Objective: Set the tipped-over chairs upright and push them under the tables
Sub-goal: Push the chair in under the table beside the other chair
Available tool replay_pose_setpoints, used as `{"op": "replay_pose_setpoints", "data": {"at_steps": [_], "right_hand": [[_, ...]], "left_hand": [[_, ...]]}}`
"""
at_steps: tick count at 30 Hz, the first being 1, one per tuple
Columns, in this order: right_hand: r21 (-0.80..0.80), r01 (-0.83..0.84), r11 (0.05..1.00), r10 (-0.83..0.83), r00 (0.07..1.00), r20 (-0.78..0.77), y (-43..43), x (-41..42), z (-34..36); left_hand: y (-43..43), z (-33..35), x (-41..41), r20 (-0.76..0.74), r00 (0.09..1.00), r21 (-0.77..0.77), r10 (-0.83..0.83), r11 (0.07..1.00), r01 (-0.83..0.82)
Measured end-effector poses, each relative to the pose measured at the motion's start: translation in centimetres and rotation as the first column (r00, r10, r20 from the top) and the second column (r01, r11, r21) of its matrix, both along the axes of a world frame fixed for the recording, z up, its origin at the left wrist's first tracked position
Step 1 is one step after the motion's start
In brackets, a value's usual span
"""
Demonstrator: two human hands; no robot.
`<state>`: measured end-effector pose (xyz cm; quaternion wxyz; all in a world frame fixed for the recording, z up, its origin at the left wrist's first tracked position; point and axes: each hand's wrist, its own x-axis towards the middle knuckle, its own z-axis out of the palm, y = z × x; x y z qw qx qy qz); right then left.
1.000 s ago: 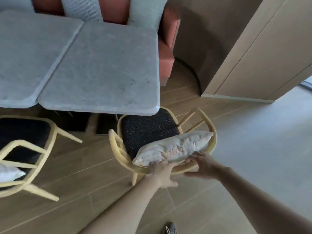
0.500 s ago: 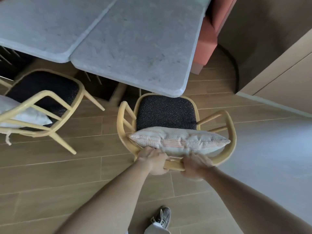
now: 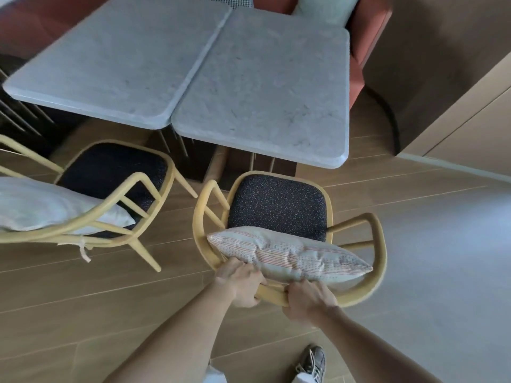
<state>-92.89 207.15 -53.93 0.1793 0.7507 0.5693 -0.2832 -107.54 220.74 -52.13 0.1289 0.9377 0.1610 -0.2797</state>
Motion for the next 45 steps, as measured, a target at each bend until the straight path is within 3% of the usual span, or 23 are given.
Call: {"op": "replay_pose_setpoints", "data": {"at_steps": [6,12,26,45], "right_hand": [[0.014,0.044,0.999,-0.044,0.999,-0.016,3.5,-8.4,-0.3],[0.032,0.033,0.999,-0.033,0.999,-0.003,6.6,-11.4,0.0],[0.061,0.021,0.998,-0.026,0.997,0.078,11.7,-12.5,-1.1],[0.037,0.031,0.999,-0.032,0.999,0.016,10.2,-15.7,0.1]], "left_hand": [[4.3,-0.7,-7.3,-0.022,0.997,0.031,-0.071,0.997,0.072],[7.6,-0.9,-10.7,0.009,0.995,0.043,-0.098,0.994,0.098],[12.5,-1.1,-12.1,0.043,0.993,0.111,-0.109,0.988,0.104],[11.0,-1.3,-15.1,0.021,0.995,0.081,-0.098,0.992,0.096]]}}
